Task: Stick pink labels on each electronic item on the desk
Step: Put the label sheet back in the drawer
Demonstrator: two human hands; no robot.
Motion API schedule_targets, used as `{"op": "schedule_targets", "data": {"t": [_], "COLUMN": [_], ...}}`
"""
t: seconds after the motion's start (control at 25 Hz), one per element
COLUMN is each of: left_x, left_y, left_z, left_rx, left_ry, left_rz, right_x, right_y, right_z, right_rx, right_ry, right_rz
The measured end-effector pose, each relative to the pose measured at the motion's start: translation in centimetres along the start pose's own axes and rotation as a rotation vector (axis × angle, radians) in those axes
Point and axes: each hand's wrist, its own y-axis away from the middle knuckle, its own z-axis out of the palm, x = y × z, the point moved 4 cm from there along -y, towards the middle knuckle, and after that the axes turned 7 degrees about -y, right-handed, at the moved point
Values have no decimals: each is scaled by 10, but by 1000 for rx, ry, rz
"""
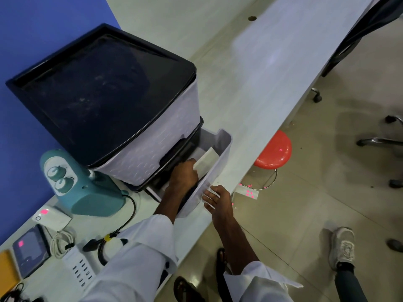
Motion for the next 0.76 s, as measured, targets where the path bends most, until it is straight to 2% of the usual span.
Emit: {"op": "schedule_targets", "data": {"t": [0.2,0.44,0.52,0.64,0.76], "left_x": [-9,-3,-2,-13,-31], "left_y": [-5,16,36,69,81], "left_z": [16,-14,-29,-45,-41], "left_rx": [-79,36,154,433,502], "left_ry": [-25,29,40,10,-73], "left_rz": [-30,15,76,185,168], "right_x": [-2,-2,-2,2,7], "right_y": [-6,-5,-4,1,9], "right_z": [-1,3,4,6,8], "right_rx": [4,37,63,89,117], "right_ry": [7,32,44,34,48], "right_rz": [-7,-26,-51,-85,-127]}}
